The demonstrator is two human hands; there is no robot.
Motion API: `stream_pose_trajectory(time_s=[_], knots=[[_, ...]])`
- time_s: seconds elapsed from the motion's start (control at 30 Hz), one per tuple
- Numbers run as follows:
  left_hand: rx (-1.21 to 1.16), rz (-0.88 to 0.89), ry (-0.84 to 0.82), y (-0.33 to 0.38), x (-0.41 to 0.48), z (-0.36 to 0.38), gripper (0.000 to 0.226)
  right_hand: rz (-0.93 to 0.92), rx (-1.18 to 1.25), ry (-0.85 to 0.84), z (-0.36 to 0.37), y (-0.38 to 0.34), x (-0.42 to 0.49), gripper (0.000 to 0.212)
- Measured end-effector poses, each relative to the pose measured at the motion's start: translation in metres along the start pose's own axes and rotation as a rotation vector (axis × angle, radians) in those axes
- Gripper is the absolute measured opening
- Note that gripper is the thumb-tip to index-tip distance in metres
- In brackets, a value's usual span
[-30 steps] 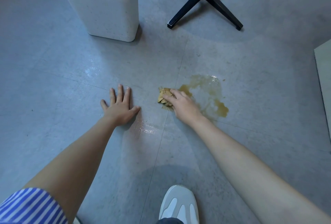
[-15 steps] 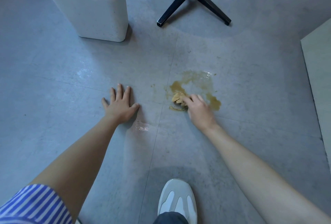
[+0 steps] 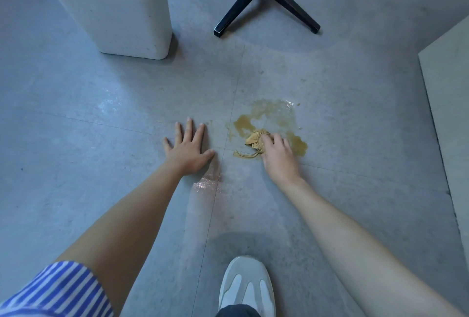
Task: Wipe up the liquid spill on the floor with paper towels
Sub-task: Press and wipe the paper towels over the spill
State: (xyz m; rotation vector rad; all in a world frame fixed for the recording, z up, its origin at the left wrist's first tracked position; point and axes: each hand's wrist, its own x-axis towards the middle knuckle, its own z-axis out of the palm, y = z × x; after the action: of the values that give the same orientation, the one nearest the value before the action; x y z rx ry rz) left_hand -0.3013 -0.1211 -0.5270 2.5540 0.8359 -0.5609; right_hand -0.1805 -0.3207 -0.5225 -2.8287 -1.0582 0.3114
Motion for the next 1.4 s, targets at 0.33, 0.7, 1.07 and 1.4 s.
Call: stream_pose_trajectory(time_s=[0.33,0.7,1.07,1.4], knots=[[0.032,0.022,-0.019,-0.006,-0.001,-0.004,0.074,-0.441,0.064,0.044,-0.001,-0.024,-0.013,0.045],[0.082,0.013,-0.032,-0.002,-0.005,-0.008,0.075,-0.074,0.037,0.137,-0.007,0.042,-0.029,0.043],[0.114,0.012,-0.039,-0.003,-0.003,-0.009,0.076,0.225,-0.025,-0.07,-0.021,0.059,-0.006,0.055],[0.099,0.011,-0.028,-0.002,-0.003,-0.005,0.077,0.229,0.118,-0.008,-0.017,0.012,-0.01,0.042]])
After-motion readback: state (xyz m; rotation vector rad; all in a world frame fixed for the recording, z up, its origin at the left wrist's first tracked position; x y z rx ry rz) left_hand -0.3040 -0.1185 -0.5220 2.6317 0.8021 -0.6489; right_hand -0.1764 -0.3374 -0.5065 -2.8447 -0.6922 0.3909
